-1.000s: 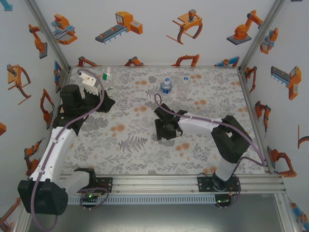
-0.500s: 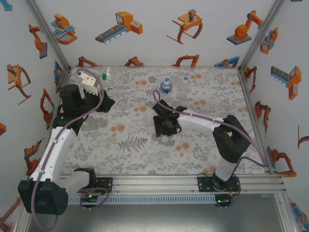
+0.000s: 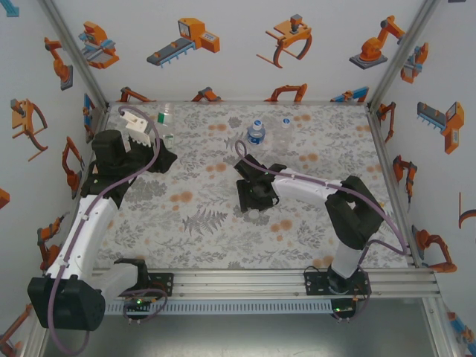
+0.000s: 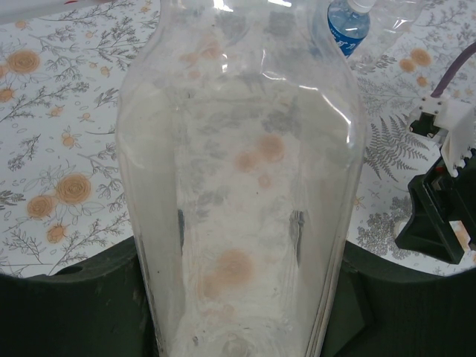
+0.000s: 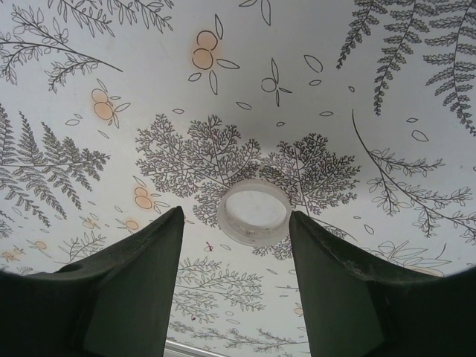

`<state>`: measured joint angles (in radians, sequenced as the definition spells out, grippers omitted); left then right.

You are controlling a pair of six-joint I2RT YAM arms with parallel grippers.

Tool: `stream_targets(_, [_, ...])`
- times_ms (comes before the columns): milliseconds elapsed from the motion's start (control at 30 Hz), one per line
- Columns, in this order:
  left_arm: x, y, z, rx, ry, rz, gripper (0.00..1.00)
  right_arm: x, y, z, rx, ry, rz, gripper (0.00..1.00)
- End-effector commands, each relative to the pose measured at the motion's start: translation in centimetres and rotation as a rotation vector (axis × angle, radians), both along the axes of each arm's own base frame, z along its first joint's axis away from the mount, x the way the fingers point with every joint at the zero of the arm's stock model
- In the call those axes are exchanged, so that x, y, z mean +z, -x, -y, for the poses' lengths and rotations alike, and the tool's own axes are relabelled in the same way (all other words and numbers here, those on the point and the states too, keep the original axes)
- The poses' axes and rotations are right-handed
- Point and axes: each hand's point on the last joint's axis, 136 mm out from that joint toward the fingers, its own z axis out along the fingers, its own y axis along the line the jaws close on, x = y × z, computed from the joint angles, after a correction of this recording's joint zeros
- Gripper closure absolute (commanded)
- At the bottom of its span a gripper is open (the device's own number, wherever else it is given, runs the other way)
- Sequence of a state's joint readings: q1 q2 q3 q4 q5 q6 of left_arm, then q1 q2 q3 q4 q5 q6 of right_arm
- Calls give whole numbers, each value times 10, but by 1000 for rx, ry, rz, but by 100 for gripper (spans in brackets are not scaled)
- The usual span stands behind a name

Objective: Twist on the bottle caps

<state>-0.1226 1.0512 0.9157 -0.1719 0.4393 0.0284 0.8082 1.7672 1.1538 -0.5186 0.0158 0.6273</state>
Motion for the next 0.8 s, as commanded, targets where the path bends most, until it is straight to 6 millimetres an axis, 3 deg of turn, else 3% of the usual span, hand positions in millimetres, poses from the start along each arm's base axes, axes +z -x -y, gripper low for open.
stream_targets(0, [8,-3,1,-7,23,20,98,-9,2,6,8,34,-13,44])
stream_targets(600, [6,-4,0,-5,23,14,98,-26,8,9,9,49,-43,45])
stream_targets(767, [6,-5,0,-4,23,12,98,-35,11,11,-3,54,-60,52])
